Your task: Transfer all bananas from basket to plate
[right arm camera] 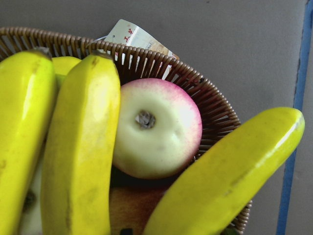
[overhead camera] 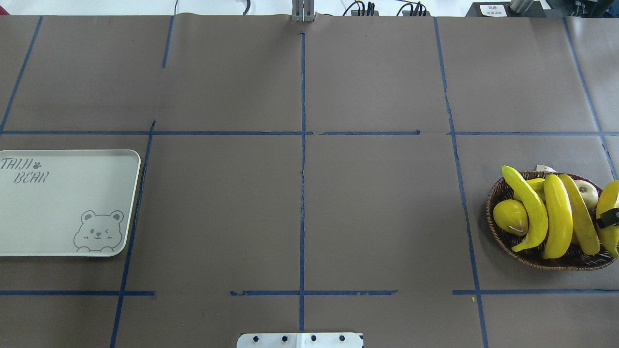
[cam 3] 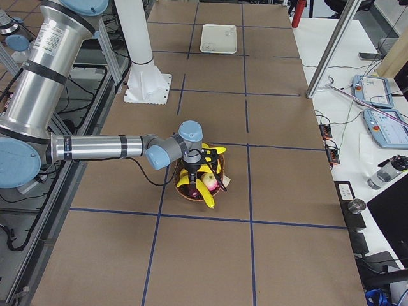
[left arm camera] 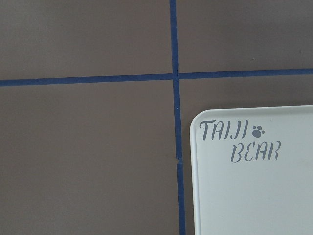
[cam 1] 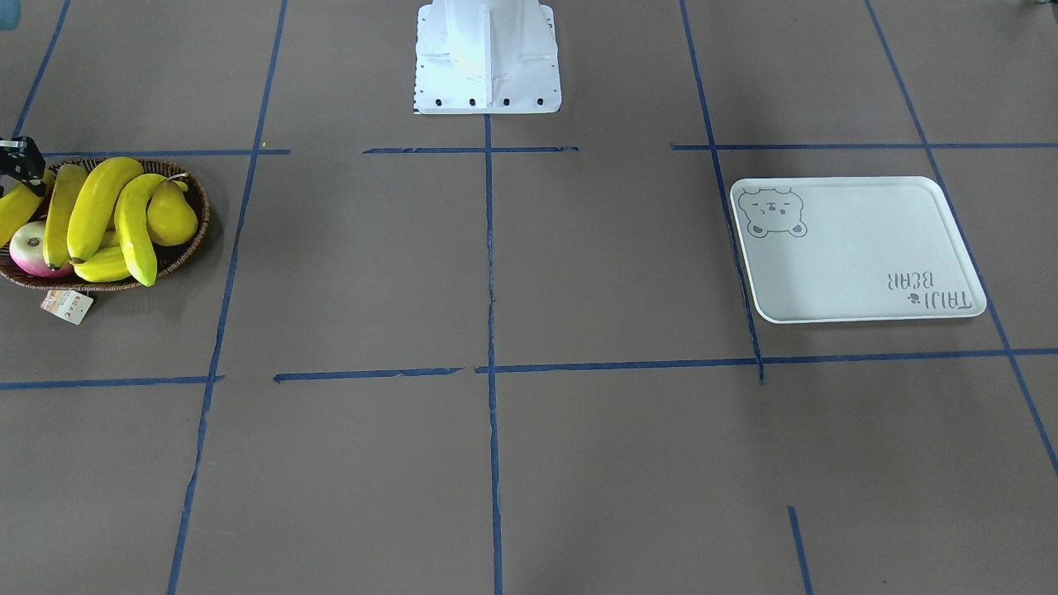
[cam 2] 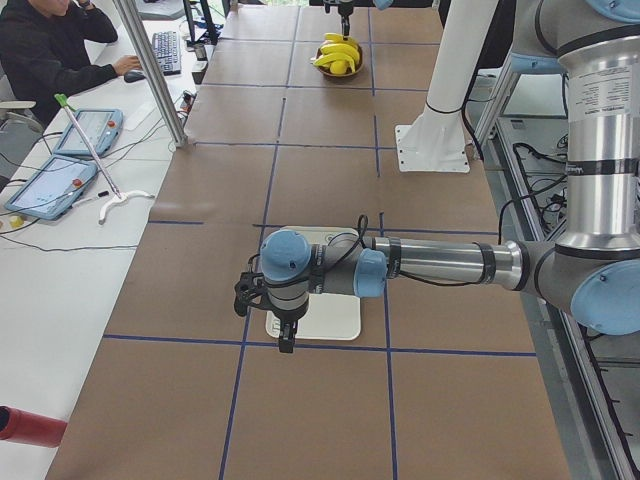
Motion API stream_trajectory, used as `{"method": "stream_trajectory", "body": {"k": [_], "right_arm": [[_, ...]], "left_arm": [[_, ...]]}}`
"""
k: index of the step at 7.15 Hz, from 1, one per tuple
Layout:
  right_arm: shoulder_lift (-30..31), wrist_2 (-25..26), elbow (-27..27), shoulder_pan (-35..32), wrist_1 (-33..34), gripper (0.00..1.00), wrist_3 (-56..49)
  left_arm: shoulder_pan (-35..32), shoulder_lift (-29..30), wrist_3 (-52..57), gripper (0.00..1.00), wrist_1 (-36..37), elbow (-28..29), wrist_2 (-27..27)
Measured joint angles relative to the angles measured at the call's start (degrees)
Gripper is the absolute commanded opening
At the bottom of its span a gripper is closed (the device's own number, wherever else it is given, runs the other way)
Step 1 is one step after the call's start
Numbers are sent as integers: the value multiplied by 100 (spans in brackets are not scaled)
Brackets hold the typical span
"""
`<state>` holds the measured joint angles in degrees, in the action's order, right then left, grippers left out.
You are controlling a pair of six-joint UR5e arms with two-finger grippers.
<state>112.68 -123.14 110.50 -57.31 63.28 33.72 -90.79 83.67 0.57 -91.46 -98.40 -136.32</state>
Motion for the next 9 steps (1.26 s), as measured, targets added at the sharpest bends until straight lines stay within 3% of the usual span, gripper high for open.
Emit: {"method": "stream_trajectory", "body": {"k": [3, 5, 9], "right_arm": [[0, 6, -13, 0, 0, 24, 3], [-1, 9, -53, 0, 1, 52, 3], [-16, 9, -119, 1, 8, 61, 3]], "left_arm": [[0, 0, -10, 100, 4, -30, 0], [0, 9, -13, 100, 5, -40, 0], [0, 17, -19, 100, 18, -146, 7]]}}
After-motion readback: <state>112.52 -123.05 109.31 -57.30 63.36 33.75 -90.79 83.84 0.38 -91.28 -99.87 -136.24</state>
